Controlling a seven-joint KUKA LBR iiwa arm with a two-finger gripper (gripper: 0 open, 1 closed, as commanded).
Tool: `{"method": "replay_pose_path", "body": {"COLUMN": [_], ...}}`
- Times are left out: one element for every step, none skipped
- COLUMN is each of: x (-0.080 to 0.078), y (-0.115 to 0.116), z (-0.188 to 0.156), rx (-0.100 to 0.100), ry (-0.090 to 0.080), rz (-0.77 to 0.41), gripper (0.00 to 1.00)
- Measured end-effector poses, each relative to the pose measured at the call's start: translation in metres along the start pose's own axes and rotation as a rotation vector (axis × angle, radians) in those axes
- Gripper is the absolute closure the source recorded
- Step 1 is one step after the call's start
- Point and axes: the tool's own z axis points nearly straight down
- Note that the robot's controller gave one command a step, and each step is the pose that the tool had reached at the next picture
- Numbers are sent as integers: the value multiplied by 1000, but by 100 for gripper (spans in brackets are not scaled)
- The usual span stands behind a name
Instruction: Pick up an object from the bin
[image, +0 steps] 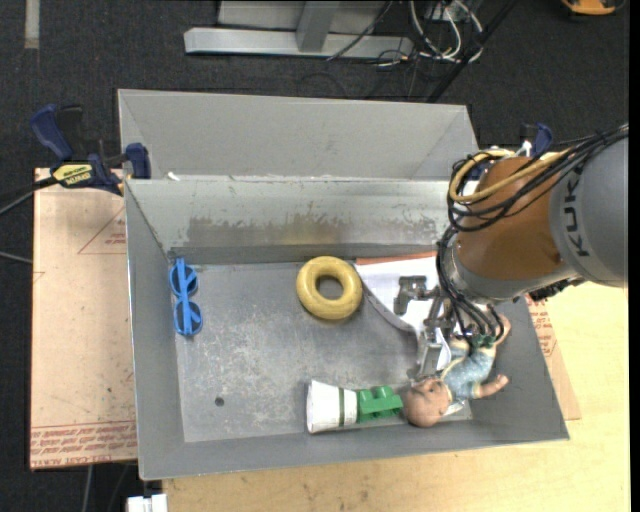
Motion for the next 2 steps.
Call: {"method": "replay_pose_path", "body": {"x": [19, 24], "y": [-5, -7], "z": [26, 42], "rx": [3, -7], "ry": [6, 2], "rz": [84, -149], "gripper": [0, 0]}}
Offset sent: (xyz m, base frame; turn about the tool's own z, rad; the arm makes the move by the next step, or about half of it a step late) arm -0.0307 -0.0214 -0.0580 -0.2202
